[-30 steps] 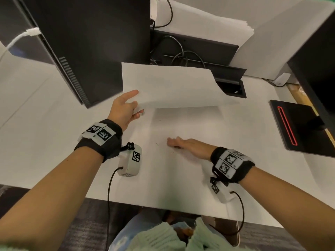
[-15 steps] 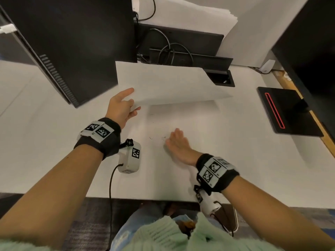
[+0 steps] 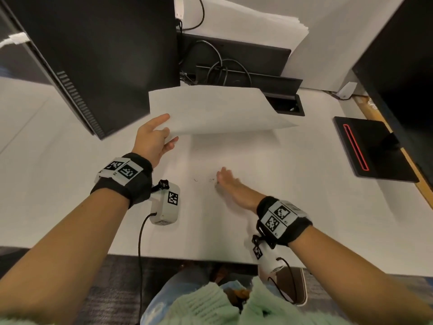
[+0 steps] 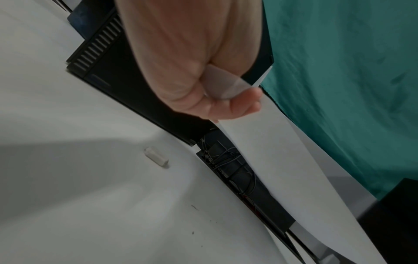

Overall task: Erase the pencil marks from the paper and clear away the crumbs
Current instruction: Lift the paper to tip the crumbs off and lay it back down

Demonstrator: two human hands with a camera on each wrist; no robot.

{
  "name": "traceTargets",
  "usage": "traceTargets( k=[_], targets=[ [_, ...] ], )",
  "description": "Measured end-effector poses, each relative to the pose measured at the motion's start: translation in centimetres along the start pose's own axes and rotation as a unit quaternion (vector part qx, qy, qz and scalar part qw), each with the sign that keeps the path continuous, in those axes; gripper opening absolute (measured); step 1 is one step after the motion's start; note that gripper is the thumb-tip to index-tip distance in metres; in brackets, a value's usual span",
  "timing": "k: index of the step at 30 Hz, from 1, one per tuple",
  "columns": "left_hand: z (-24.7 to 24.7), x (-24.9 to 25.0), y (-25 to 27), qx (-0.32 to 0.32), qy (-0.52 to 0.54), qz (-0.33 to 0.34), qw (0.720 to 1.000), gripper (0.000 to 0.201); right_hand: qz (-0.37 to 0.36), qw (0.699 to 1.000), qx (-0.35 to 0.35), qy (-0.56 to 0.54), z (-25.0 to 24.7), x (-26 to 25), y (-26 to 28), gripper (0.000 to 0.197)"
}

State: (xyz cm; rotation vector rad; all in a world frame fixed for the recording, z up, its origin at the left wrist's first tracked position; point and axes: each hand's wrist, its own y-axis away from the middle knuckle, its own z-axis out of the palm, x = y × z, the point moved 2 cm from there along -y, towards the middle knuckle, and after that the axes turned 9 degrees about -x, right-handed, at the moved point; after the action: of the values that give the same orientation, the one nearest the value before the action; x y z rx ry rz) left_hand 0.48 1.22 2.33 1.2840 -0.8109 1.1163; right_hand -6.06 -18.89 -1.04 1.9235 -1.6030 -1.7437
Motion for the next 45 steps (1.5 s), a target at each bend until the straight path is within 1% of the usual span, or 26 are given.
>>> traceTargets(
  k=[1, 3, 5, 6, 9, 10, 11, 13, 14, 15, 16, 18, 19, 21, 24, 28, 32, 34, 35, 36, 38, 39, 40, 42, 43, 45],
  targets=[
    [0.0, 0.1, 0.0, 0.001, 0.003, -0.002, 1.0, 0.041, -0.015, 1.0, -0.004, -0.02, -0.1, 0.0, 0.0, 0.061],
    [-0.1, 0.5, 0.0, 0.003, 0.012, -0.007, 1.0, 0.041, -0.025, 0.996, 0.051, -0.061, -2.2, 0.1, -0.2, 0.063],
    [-0.1, 0.8, 0.1, 0.001, 0.014, -0.011, 1.0, 0.041, -0.013, 0.993, 0.1, -0.058, -5.2, 0.2, -0.8, 0.062],
    [-0.1, 1.0, 0.2, 0.0, 0.012, -0.013, 1.0, 0.041, 0.0, 0.994, 0.101, -0.04, -6.6, 0.1, -1.2, 0.062],
    [0.0, 1.4, 0.1, 0.0, 0.013, -0.02, 1.0, 0.04, 0.061, 0.995, 0.068, 0.045, -8.0, -0.7, -2.9, 0.057],
    [-0.1, 1.5, -0.1, 0.002, 0.015, -0.023, 1.0, 0.039, 0.062, 0.994, 0.054, 0.076, -7.7, -0.9, -3.4, 0.056],
    [-0.1, 1.7, -0.3, 0.002, 0.017, -0.025, 1.0, 0.039, 0.048, 0.993, 0.026, 0.104, -7.0, -1.0, -4.1, 0.056],
    [-0.4, 1.8, -0.9, 0.003, 0.016, -0.032, 0.999, 0.038, 0.005, 0.989, -0.057, 0.137, -4.9, -0.5, -4.6, 0.061],
    [-0.5, 1.9, -1.2, 0.003, 0.016, -0.035, 0.999, 0.038, -0.016, 0.987, -0.089, 0.133, -3.9, -0.1, -4.6, 0.065],
    [-0.7, 1.9, -1.4, 0.003, 0.018, -0.04, 0.999, 0.038, -0.028, 0.989, -0.105, 0.102, -3.3, 0.2, -4.3, 0.067],
    [-0.9, 1.9, -1.6, 0.004, 0.02, -0.045, 0.999, 0.038, -0.033, 0.993, -0.1, 0.059, -3.3, 0.2, -4.1, 0.065],
    [-1.2, 2.1, -1.9, 0.007, 0.021, -0.054, 0.998, 0.037, -0.049, 0.998, -0.045, 0.001, -5.3, -0.8, -4.4, 0.059],
    [-1.3, 2.1, -1.9, 0.009, 0.021, -0.058, 0.998, 0.037, -0.048, 0.999, -0.021, 0.005, -6.6, -1.5, -4.9, 0.058],
    [-1.5, 2.3, -2.0, 0.012, 0.02, -0.07, 0.997, 0.036, -0.038, 0.997, -0.01, 0.068, -8.5, -3.0, -6.3, 0.061],
    [-1.9, 2.6, -2.0, 0.015, 0.019, -0.086, 0.996, 0.035, -0.001, 0.987, -0.046, 0.151, -9.0, -5.1, -8.6, 0.061],
    [-2.5, 3.0, -2.3, 0.023, 0.009, -0.083, 0.996, 0.036, -0.005, 0.971, -0.105, 0.216, -6.9, -6.9, -10.1, 0.054],
    [-3.0, 2.7, -2.7, 0.019, 0.008, -0.083, 0.996, 0.037, 0.007, 0.969, -0.136, 0.207, -3.6, -4.0, -9.5, 0.053],
    [-3.0, 2.5, -2.8, 0.012, 0.011, -0.087, 0.996, 0.037, 0.003, 0.96, -0.213, 0.182, -2.8, -2.0, -8.1, 0.05],
    [-3.0, 2.4, -3.0, 0.009, 0.011, -0.089, 0.996, 0.037, -0.022, 0.951, -0.256, 0.171, -3.0, -1.7, -7.3, 0.05],
    [-2.9, 2.3, -3.1, 0.008, 0.011, -0.089, 0.996, 0.037, -0.052, 0.954, -0.258, 0.146, -3.6, -1.8, -6.8, 0.055],
    [-2.9, 2.2, -3.2, 0.007, 0.01, -0.09, 0.996, 0.037, -0.078, 0.978, -0.176, 0.078, -5.7, -2.7, -6.9, 0.061],
    [-2.8, 2.1, -3.2, 0.005, 0.009, -0.092, 0.996, 0.038, -0.083, 0.984, -0.143, 0.073, -6.7, -3.3, -7.4, 0.059],
    [-2.8, 1.9, -3.2, 0.005, 0.008, -0.094, 0.996, 0.038, -0.089, 0.984, -0.131, 0.086, -7.3, -4.0, -8.1, 0.056],
    [-2.8, 1.6, -3.3, 0.005, 0.005, -0.096, 0.995, 0.037, -0.074, 0.981, -0.144, 0.109, -7.3, -5.1, -9.4, 0.054],
    [-2.8, 1.4, -3.3, 0.005, 0.004, -0.097, 0.995, 0.037, -0.049, 0.981, -0.149, 0.117, -6.7, -5.2, -9.9, 0.053],
    [-2.8, 1.2, -3.5, 0.004, 0.003, -0.098, 0.995, 0.037, -0.021, 0.984, -0.13, 0.118, -5.4, -4.3, -10.6, 0.051]
  ],
)
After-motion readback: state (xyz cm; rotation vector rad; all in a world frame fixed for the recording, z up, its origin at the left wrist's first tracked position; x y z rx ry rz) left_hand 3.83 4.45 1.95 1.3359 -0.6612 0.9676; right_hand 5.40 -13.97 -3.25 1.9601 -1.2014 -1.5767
